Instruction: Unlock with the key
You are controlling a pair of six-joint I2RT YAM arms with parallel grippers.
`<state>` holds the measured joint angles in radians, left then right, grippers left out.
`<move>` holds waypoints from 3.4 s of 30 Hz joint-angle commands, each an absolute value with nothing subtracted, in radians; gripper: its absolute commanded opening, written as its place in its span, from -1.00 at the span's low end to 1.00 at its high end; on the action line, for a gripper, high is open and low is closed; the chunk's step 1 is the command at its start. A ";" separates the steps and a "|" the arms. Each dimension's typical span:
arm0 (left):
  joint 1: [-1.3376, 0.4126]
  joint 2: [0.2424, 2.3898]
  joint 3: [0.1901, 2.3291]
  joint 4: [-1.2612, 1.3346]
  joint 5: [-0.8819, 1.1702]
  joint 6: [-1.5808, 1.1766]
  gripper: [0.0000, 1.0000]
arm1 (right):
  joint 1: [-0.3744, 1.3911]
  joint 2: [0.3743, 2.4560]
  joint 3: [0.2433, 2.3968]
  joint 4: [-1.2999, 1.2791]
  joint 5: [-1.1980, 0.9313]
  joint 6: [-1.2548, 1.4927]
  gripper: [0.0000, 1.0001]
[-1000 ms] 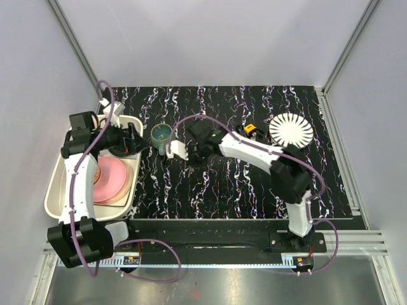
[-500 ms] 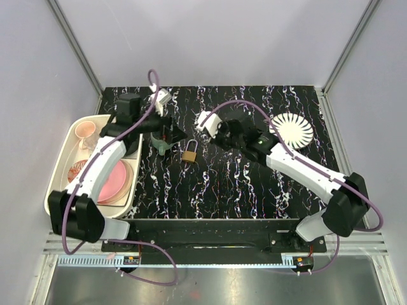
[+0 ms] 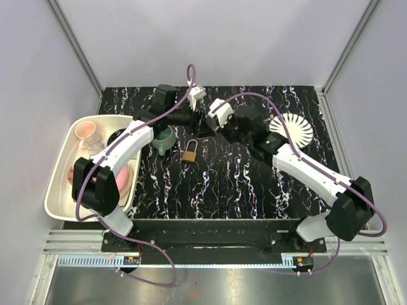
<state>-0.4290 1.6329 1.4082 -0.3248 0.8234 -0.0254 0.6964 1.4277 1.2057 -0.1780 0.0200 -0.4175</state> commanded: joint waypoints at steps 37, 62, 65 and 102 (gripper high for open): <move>-0.479 1.620 1.598 -0.656 0.746 0.247 -1.00 | 0.557 1.187 1.152 -0.166 -0.221 -0.387 0.52; -0.684 1.516 1.631 -0.877 0.439 0.238 -1.00 | 0.495 1.244 1.011 -0.064 -0.902 -0.270 0.23; -0.690 1.526 1.641 -0.887 0.451 0.236 -1.00 | 0.494 1.244 0.999 -0.049 -0.876 -0.275 0.22; -0.704 1.537 1.634 -0.902 0.554 0.216 -1.00 | 0.486 1.264 0.954 0.041 -0.868 -0.285 -0.15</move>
